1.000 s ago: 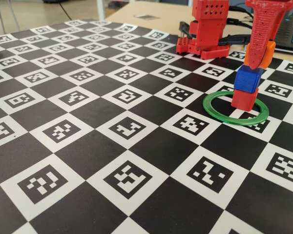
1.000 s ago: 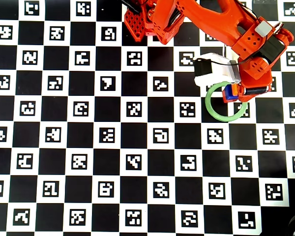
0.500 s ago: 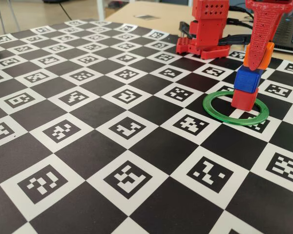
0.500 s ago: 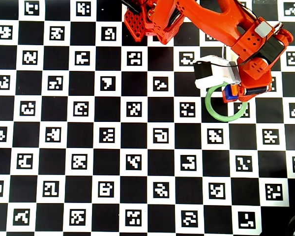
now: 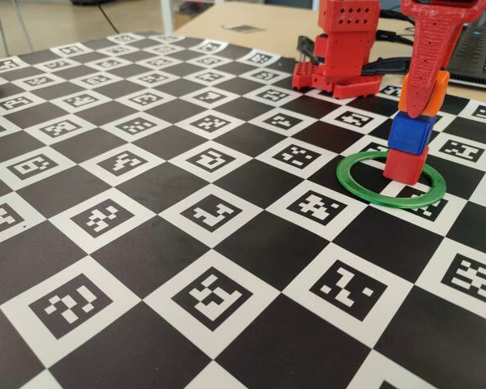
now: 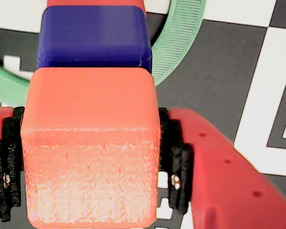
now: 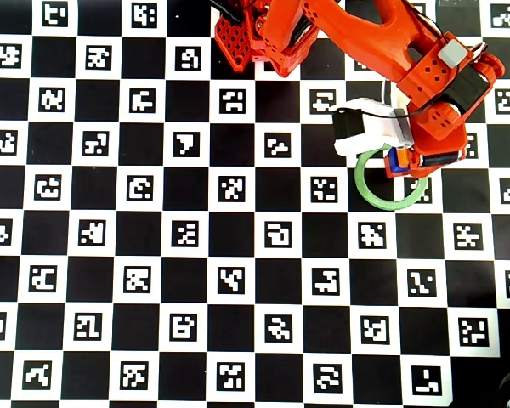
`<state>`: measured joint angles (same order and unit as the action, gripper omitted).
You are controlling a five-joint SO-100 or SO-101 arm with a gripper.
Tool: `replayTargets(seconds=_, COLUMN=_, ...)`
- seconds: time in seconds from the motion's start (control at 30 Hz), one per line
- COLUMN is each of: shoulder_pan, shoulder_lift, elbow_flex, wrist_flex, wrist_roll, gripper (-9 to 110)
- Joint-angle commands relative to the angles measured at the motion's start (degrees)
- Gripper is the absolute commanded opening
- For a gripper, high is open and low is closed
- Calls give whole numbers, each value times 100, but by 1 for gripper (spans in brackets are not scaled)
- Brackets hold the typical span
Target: Grab the red cube then put it in the green circle then put the blue cube on top and finally the orange cube on top
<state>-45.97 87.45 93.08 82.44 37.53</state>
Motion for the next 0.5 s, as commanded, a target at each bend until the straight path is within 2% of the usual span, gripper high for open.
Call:
replayTargets(seconds=0.0, shoulder_pan=44, shoulder_lift=378, elbow_flex=-35, wrist_flex=-79, wrist_roll=-26, gripper=-1)
replayTargets(seconds=0.47, shoulder_pan=62, shoulder_lift=378, elbow_flex=18, wrist_flex=-141, wrist_roll=-18, gripper=-1)
